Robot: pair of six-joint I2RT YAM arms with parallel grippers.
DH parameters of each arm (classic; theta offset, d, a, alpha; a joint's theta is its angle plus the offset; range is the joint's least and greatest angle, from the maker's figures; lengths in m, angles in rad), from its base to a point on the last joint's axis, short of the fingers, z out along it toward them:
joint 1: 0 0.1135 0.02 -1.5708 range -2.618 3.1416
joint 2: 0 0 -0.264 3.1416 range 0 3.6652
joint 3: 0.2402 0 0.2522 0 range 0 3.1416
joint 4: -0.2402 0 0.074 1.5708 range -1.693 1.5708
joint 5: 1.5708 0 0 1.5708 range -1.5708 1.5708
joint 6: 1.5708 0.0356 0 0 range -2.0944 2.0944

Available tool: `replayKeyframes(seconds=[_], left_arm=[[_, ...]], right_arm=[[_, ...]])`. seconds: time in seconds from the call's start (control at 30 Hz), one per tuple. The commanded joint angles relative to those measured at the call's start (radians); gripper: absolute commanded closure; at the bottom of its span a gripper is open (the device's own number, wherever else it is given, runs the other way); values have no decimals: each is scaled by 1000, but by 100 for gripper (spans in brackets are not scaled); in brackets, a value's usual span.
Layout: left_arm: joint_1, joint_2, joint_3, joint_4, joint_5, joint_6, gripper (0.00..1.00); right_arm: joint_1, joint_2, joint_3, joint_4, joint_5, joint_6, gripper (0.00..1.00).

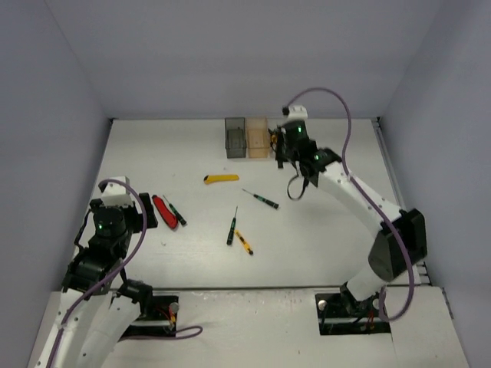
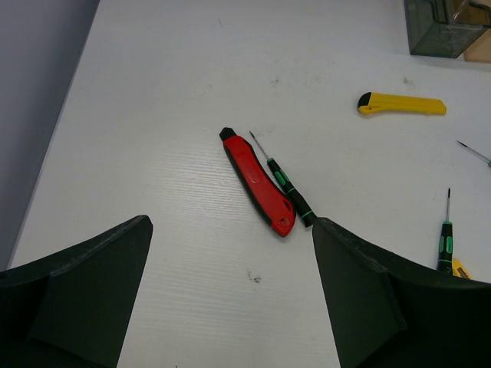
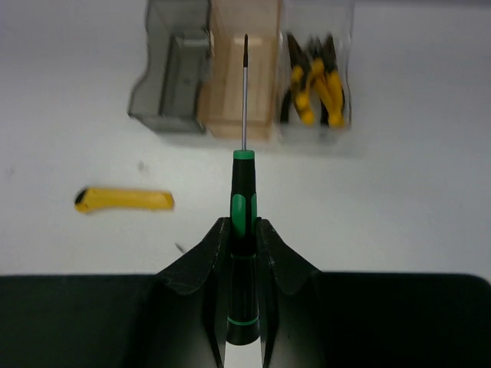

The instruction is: Sort the tools into containers

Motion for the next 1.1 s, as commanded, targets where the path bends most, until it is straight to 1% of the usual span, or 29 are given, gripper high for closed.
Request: replayKeyframes(seconds=[0.0, 0.07, 0.13, 0.2, 0.33, 0.53, 0.77, 0.87, 0.9, 0.97, 1.0, 1.07], left_arm=[[8, 23, 29, 32, -5, 5, 18], [8, 25, 30, 32, -6, 6, 18], [8, 27, 30, 32, -7, 6, 18], [9, 30, 29, 31, -9, 6, 18], [11, 31, 29, 31, -10, 6, 18], [12, 34, 31, 31, -2, 6, 18], [11, 31, 29, 31, -2, 6, 18], [11, 28, 29, 31, 1, 4, 18], [11, 27, 28, 31, 2, 6, 18], [11, 27, 28, 31, 1, 6, 18], [11, 27, 29, 32, -1, 4, 18], [11, 25, 29, 29, -1, 6, 18]], right_arm=[[-32, 219, 290, 30, -75, -172, 100], [-52, 310, 405, 29, -105, -168, 100], [-64, 387, 464, 30, -112, -161, 100], [-74, 496, 615, 32, -120, -157, 100], [-86, 674, 767, 33, -127, -163, 100], [-93, 790, 837, 56, -118, -171, 100], [-99, 825, 812, 79, -142, -135, 100], [-101, 822, 796, 79, -141, -134, 94], [-101, 821, 795, 79, -138, -133, 87], [-104, 817, 794, 79, -141, -128, 77], [-104, 816, 794, 79, -140, -123, 73], [-106, 812, 796, 79, -137, -121, 70]])
